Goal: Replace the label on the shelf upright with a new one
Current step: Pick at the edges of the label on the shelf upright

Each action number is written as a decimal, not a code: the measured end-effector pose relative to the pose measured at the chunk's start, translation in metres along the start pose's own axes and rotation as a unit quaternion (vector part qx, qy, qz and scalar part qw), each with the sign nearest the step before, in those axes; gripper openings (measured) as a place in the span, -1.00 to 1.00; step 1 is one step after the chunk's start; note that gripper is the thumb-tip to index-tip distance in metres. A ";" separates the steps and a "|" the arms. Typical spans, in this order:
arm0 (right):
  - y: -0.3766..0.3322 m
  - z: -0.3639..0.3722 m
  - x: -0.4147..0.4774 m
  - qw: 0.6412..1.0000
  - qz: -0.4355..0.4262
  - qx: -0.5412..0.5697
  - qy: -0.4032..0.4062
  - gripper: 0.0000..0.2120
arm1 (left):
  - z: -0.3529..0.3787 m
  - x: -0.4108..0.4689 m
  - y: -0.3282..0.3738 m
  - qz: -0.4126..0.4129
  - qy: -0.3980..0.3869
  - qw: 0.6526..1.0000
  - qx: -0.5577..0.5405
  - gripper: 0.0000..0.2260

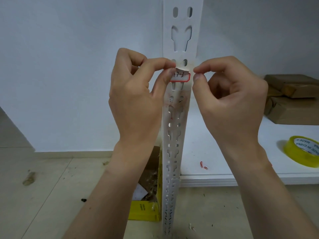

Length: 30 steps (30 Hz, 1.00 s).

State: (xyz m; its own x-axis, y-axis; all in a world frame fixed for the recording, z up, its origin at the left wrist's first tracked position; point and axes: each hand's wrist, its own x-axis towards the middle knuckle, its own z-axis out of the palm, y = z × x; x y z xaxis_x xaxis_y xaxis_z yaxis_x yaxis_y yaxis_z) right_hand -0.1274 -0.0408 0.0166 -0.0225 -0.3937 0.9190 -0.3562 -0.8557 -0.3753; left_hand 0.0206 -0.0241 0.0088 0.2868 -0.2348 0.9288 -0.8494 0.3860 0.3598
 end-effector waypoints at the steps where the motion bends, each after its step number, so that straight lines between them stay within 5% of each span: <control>1: 0.000 0.000 0.000 1.000 0.002 0.001 0.001 -0.96 | -0.002 0.001 -0.001 0.009 0.010 1.000 -0.001 -0.85; 10: 0.001 0.000 -0.001 1.000 0.004 -0.003 0.000 -0.95 | -0.008 0.010 -0.010 0.075 0.006 0.997 0.016 -0.84; 25: -0.001 -0.001 -0.001 1.000 0.002 -0.001 -0.001 -0.95 | 0.011 -0.002 -0.008 0.030 0.024 0.999 0.004 -0.82; 30: 0.001 -0.002 0.000 1.000 0.007 0.006 0.007 -0.95 | 0.004 -0.001 -0.016 0.094 0.008 0.996 -0.007 -0.86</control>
State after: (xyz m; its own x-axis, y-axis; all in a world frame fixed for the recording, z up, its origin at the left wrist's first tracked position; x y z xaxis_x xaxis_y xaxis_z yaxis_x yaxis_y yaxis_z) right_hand -0.1297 -0.0410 0.0166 -0.0400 -0.4018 0.9149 -0.3440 -0.8541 -0.3901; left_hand 0.0320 -0.0338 0.0021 0.1307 -0.1430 0.9810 -0.8825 0.4342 0.1809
